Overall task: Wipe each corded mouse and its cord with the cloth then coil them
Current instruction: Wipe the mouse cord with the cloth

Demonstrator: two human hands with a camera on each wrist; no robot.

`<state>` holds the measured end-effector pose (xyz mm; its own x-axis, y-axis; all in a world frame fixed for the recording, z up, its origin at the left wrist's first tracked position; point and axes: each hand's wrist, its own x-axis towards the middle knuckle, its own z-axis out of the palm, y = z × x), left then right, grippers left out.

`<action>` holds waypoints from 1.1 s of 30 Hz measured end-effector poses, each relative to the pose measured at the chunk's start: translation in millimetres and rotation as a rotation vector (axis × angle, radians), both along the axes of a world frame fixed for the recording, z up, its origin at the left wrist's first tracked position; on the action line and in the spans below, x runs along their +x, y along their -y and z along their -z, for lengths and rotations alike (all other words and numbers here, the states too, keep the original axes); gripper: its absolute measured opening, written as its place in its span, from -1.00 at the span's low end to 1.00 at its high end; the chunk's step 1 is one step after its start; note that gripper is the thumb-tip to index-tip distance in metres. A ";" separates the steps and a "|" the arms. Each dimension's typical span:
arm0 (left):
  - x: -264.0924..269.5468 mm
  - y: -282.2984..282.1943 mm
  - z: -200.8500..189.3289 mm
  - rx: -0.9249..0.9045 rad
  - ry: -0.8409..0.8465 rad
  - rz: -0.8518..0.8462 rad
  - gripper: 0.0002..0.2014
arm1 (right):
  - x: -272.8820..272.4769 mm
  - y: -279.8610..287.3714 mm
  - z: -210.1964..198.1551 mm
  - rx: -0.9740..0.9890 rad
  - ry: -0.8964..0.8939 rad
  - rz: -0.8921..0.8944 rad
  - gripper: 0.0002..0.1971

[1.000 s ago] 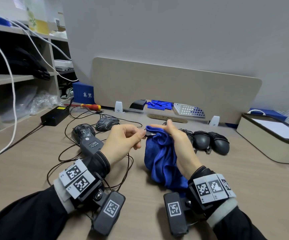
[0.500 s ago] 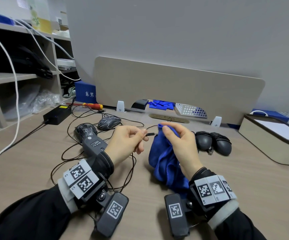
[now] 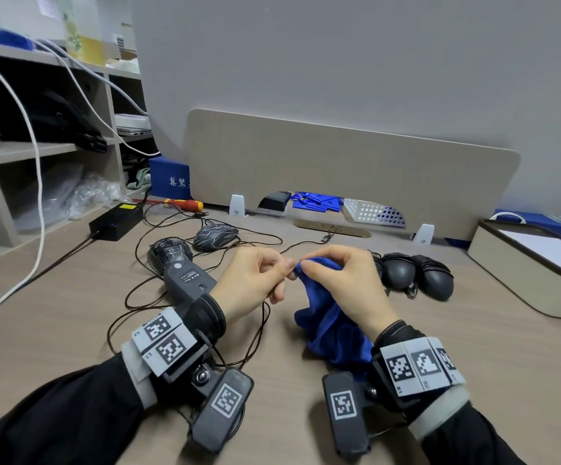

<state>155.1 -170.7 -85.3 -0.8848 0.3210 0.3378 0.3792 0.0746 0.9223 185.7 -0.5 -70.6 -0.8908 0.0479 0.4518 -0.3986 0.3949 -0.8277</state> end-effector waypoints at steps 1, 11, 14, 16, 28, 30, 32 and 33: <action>-0.2 -0.3 -0.3 0.008 0.000 -0.013 -0.72 | -3.4 -2.7 2.8 0.020 0.006 0.095 -0.90; -12.9 6.7 0.0 0.100 0.102 -0.213 -0.69 | -13.2 -36.4 -1.1 -0.106 0.272 0.205 -0.82; -14.1 6.3 -2.4 0.109 0.154 -0.201 -0.69 | -11.7 -47.9 -2.3 0.314 0.529 0.136 -0.86; -11.0 5.3 -3.9 0.083 0.204 -0.132 -0.72 | -11.5 -50.1 -6.4 0.436 0.509 0.183 -0.85; 12.2 25.5 -39.6 -0.247 0.155 0.020 -0.87 | 2.3 10.2 -52.3 0.420 0.300 -0.076 -0.89; 1.1 49.7 -52.2 -0.356 0.151 -0.049 -0.81 | 0.9 5.7 -55.4 0.455 0.366 -0.001 -0.90; -11.9 77.7 -61.8 -0.633 0.103 -0.063 -0.65 | 1.7 5.0 -58.8 0.538 0.414 0.051 -0.89; -15.9 87.9 -63.6 -0.820 0.079 -0.044 -0.59 | 2.6 6.5 -60.5 0.568 0.425 0.062 -0.87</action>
